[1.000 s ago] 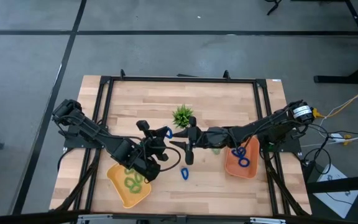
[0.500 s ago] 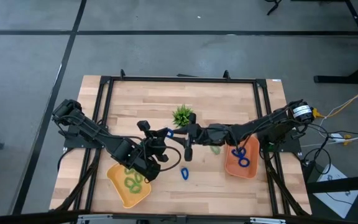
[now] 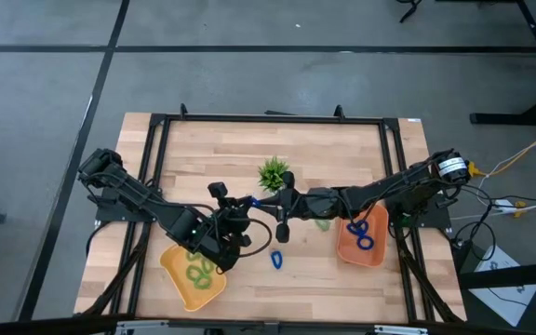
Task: Sort spring keychains
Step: Put the blue spring keychain into the orange bin
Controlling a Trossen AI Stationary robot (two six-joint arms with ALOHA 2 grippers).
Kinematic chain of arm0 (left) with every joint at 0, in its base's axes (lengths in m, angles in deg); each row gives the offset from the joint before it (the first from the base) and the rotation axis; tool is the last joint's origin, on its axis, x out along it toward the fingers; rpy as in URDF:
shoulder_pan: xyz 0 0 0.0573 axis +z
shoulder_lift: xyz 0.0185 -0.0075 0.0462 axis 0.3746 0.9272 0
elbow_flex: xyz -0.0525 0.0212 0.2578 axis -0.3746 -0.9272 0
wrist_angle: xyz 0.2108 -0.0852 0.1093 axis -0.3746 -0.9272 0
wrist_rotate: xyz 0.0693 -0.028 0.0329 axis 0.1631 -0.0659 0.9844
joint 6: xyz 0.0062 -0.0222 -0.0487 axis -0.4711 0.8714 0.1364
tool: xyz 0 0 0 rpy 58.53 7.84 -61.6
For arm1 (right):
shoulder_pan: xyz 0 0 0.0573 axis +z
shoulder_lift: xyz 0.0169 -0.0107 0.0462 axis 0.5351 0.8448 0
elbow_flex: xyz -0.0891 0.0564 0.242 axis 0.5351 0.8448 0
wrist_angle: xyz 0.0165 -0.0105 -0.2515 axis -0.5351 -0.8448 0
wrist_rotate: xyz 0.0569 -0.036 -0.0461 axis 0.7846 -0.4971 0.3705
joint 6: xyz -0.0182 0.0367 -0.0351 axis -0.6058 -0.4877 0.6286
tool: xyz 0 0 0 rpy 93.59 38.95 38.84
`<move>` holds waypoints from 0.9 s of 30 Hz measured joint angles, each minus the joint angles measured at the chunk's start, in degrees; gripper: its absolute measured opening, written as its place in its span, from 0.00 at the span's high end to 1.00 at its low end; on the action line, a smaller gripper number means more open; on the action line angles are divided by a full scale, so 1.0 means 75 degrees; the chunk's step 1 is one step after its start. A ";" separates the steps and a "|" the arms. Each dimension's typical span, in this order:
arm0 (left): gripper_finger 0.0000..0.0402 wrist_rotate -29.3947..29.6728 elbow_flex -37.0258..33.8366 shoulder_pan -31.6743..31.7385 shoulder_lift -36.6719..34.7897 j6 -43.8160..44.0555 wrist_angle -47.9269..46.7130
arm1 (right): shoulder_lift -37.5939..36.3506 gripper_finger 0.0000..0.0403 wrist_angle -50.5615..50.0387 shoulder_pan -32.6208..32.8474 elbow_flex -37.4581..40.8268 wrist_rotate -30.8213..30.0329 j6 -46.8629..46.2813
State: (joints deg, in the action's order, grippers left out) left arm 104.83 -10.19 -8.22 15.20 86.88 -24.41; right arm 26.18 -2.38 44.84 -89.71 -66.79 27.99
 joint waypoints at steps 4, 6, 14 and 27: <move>0.85 -0.0220 0.0000 0.0010 0.0001 0.0195 0.0001 | 0.0000 0.94 -0.0224 0.0003 0.0000 0.0000 0.0029; 0.82 -0.0373 0.0000 0.0015 0.0001 0.0253 0.0003 | 0.0000 0.96 -0.0339 0.0002 0.0000 0.0003 0.0087; 0.71 -0.1432 0.0000 0.0307 -0.0022 0.1239 0.0002 | -0.0011 0.96 -0.0845 0.0003 -0.0003 -0.0004 0.0147; 0.64 -0.2320 0.0017 0.0300 -0.0508 0.1576 0.0036 | -0.0854 0.96 -0.2779 0.0001 -0.0007 -0.0065 -0.0074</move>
State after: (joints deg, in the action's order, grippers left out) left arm 87.43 -10.06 -5.96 11.39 98.70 -24.14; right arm 19.78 -23.22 44.85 -89.76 -67.27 27.43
